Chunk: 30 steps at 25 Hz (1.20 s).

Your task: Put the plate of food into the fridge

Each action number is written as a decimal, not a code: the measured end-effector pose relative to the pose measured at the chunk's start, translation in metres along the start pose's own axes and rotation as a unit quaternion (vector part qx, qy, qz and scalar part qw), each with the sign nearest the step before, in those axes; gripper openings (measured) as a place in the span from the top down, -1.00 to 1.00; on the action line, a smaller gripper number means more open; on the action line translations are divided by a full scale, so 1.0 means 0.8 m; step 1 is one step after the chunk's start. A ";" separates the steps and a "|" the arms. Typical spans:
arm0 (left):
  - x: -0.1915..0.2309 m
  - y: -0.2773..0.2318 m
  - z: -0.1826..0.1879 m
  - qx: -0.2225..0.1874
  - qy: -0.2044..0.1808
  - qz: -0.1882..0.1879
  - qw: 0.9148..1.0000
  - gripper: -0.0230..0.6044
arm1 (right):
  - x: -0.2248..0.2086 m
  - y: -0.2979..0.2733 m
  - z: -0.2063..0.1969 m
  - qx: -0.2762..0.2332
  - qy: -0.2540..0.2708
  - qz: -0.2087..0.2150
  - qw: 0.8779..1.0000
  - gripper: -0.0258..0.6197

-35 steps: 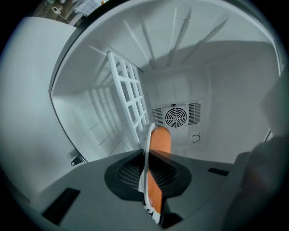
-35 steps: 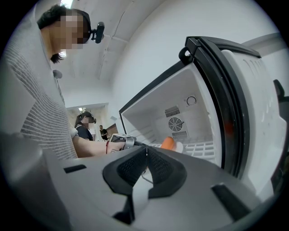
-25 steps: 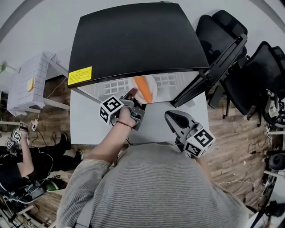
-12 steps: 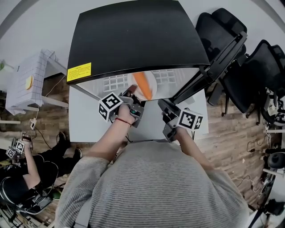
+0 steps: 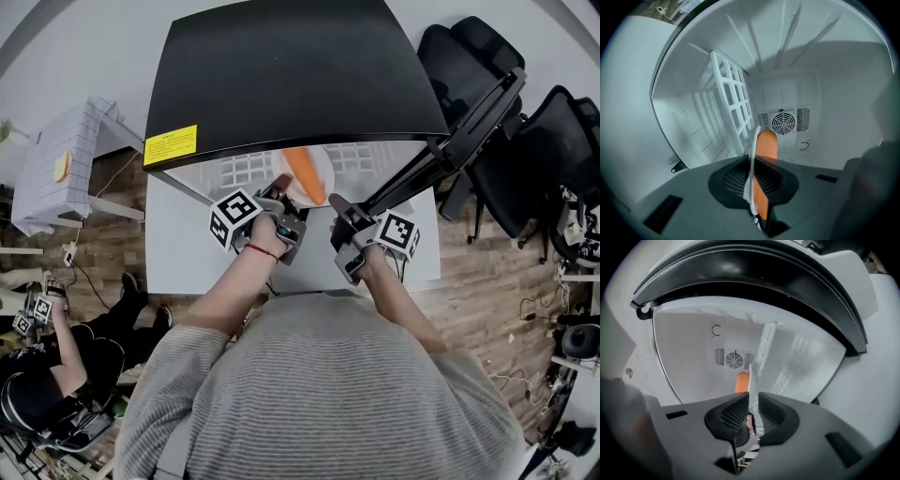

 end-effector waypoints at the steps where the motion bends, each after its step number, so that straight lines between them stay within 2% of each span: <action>1: 0.000 0.000 0.000 0.000 0.000 0.000 1.000 0.81 | 0.000 0.000 0.001 -0.003 -0.007 0.000 1.000 0.76; 8: 0.000 0.000 0.000 0.002 -0.007 0.002 1.000 0.81 | 0.005 -0.004 0.004 -0.016 -0.050 0.023 0.998 0.63; 13: 0.000 -0.001 -0.002 0.005 -0.008 0.002 1.000 0.81 | -0.002 -0.009 0.002 -0.010 -0.053 0.010 0.999 0.63; 14: 0.001 -0.001 -0.002 0.005 -0.009 0.002 1.000 0.81 | -0.003 -0.009 0.001 -0.007 -0.053 0.007 0.999 0.63; 17: -0.001 -0.001 -0.001 0.007 -0.016 0.001 1.000 0.81 | 0.003 -0.012 0.000 -0.006 -0.047 0.002 0.999 0.82; 19: -0.003 0.001 0.000 0.010 -0.024 -0.005 1.000 0.81 | 0.006 -0.013 0.002 -0.011 -0.044 -0.005 0.999 0.83; 21: -0.007 0.004 -0.001 0.017 -0.041 -0.015 0.999 0.81 | 0.004 -0.013 0.002 -0.015 -0.049 -0.010 0.999 0.84; 25: -0.018 0.022 -0.009 0.048 -0.106 -0.024 0.993 0.50 | 0.000 -0.014 0.006 -0.023 -0.054 -0.016 0.998 0.84; 28: -0.018 0.041 -0.019 0.068 -0.144 -0.025 0.987 0.47 | 0.002 -0.017 0.009 -0.031 -0.055 -0.019 0.998 0.84; 30: -0.017 0.047 -0.020 0.073 -0.150 -0.030 0.986 0.47 | 0.001 -0.019 0.010 -0.037 -0.057 -0.026 0.997 0.84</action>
Point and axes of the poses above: the fingertips, and each gripper's own axes: y backward along the fingers, x to its left, z out of its top, the point moved 3 cm from there along y, backward along the fingers, and after that the axes turned 6 degrees about z, right-handed, at the moved point
